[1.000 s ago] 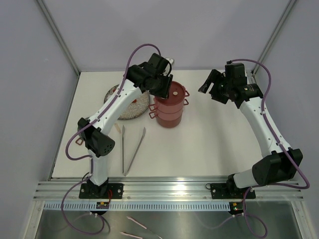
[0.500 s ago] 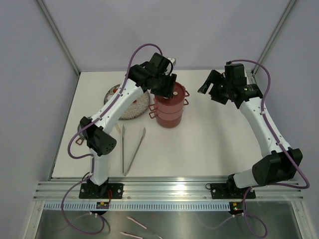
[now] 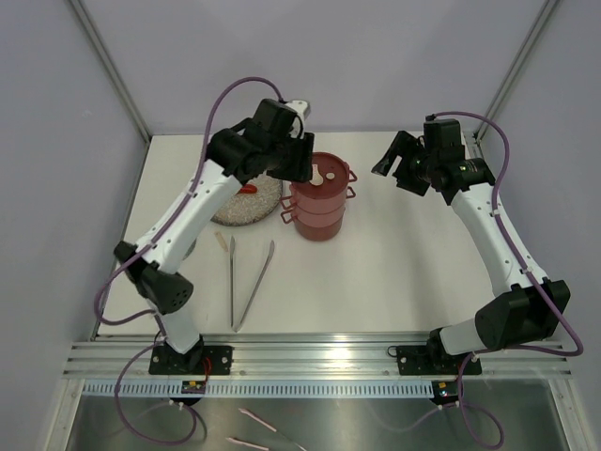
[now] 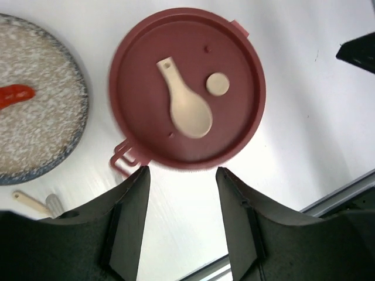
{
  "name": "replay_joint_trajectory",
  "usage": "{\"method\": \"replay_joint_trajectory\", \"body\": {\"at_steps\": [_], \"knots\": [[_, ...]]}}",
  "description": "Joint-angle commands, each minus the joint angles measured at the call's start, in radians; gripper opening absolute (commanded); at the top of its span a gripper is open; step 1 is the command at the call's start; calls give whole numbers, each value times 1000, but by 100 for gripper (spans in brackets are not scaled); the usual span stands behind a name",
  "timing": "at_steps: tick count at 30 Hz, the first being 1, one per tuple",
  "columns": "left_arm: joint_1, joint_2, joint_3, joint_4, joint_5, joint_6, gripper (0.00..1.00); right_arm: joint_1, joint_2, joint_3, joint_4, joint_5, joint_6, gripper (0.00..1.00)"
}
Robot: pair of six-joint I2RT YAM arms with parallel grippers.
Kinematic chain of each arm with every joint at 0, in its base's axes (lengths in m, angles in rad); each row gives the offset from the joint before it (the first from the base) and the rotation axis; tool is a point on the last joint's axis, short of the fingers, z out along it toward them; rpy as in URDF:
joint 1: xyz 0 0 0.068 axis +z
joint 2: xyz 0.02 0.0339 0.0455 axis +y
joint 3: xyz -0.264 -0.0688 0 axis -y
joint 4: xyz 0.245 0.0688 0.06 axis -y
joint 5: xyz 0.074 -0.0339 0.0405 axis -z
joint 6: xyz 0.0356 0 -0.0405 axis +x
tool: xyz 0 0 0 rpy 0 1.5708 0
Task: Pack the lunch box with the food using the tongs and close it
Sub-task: Place the utensils in the packing box.
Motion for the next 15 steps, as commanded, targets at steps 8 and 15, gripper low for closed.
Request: {"method": "replay_joint_trajectory", "body": {"at_steps": [8,15], "knots": [[249,-417,-654,124,-162,-226,48,-6,-2,-2,37,-30,4,83],[301,-460,-981,196,-236,-370,52,-6,10,1,49,-59,5,83]]}}
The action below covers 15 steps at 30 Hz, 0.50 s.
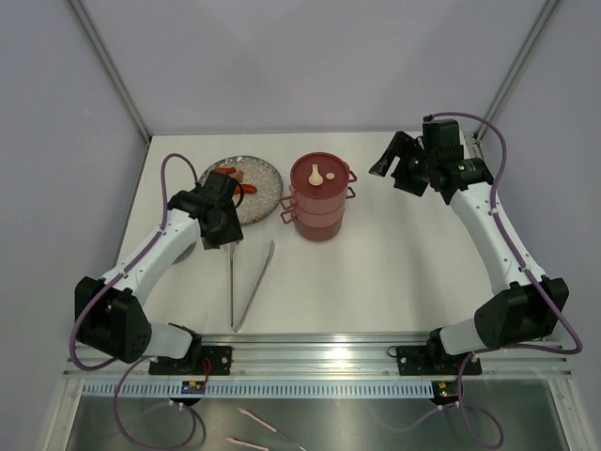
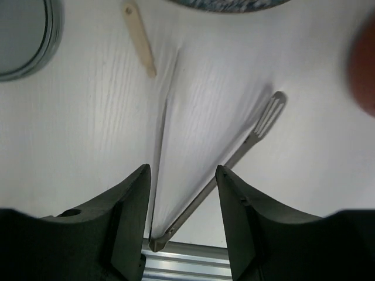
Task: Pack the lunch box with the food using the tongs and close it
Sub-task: Place the utensils in the packing box, then pick up the utensils from the center of the board.
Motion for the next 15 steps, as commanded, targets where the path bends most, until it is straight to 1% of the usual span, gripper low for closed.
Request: {"method": "replay_joint_trajectory", "body": {"at_steps": [1,6,8,12,15], "knots": [[13,-14,-68,82,-76,-102,52,-6,1,1,42,-32,7,83],[36,32,-158,155,-125,-133,48,-6,-7,-8,39,-35,3,83],[47,40,-187,183,-174,-153,43,-6,-12,-12,39,-35,3,83],[123,51,-224,273,-136,-147,41,-6,-12,-21,37,-38,0,83],[136,77,-229,329,-106,-138,41,-6,-9,-20,36,-41,-2,83]]}}
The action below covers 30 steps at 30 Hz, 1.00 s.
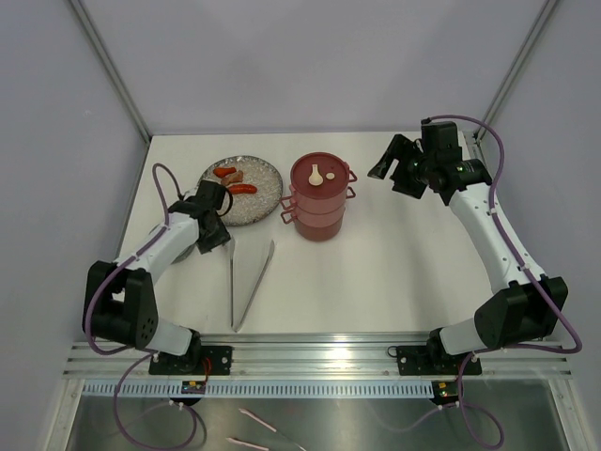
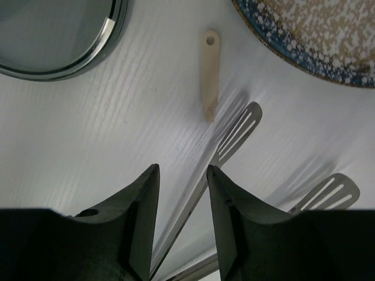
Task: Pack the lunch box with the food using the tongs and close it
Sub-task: Pick up the utensils from the center of the board.
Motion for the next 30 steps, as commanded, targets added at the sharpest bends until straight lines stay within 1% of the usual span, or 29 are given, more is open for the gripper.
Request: {"method": "replay_joint_trajectory", "body": {"at_steps": [1,9,13,17,19,20,22,23,26,27,29,30], "knots": [[14,48,1,136,-3,-15,41,-6,-7,-2,39,-17,-3,83],[33,186,65,176,-13,-40,42,-6,5,4,34,-30,-9,83],[43,249,98,184,-12,-40,48,-4,16,3,32,-33,-10,83],[48,293,107,198,-16,-43,47,-6,22,0,37,-37,-9,83],[48,321,113,193,-24,-46,44,-6,27,1,42,-39,-9,83],[46,329,116,190,-27,-53,40,-4,27,1,42,-40,-12,83],[48,341,121,172,-45,-61,37,-6,33,0,42,-43,-15,83],[48,341,121,167,-47,-67,33,-6,36,3,43,-45,-18,83],[48,307,105,160,-65,-73,26,-6,56,21,36,-53,-25,83],[48,294,101,156,-70,-75,20,-6,60,26,34,-56,-25,83],[46,248,101,135,-85,-72,14,-6,73,41,29,-60,-29,83],[48,229,101,124,-88,-67,7,-6,76,43,28,-60,-27,83]]}}
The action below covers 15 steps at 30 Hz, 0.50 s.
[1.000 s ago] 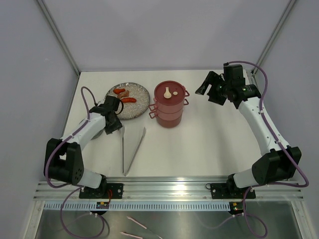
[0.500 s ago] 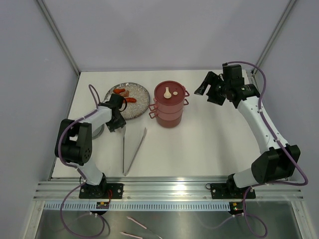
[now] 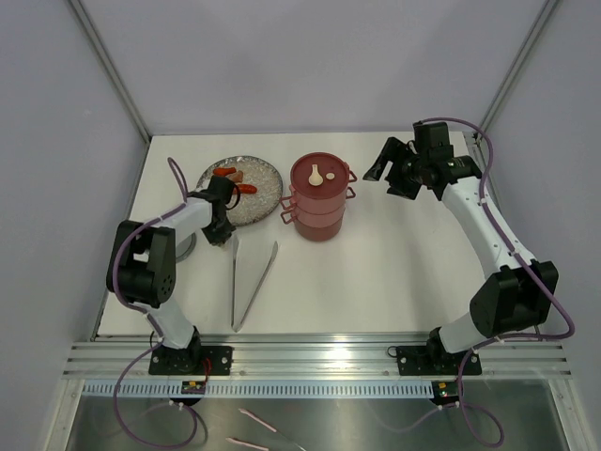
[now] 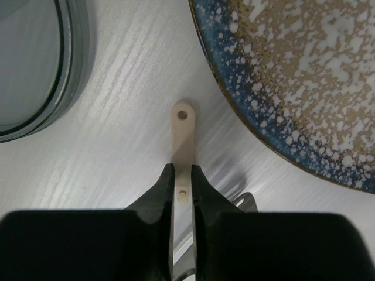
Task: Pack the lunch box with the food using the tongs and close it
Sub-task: Pick up the utensils from the center of the board.
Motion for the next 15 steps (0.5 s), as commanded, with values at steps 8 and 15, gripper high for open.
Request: {"method": "replay_joint_trajectory", "body": {"at_steps": [8,15], "knots": [[3,-313,29,-131,-61,82,0,-6,20,38,22,-29,-14,83],[-21,-413,145,-245,-7,192,0,-6,4,27,25,-6,-17,83]]}}
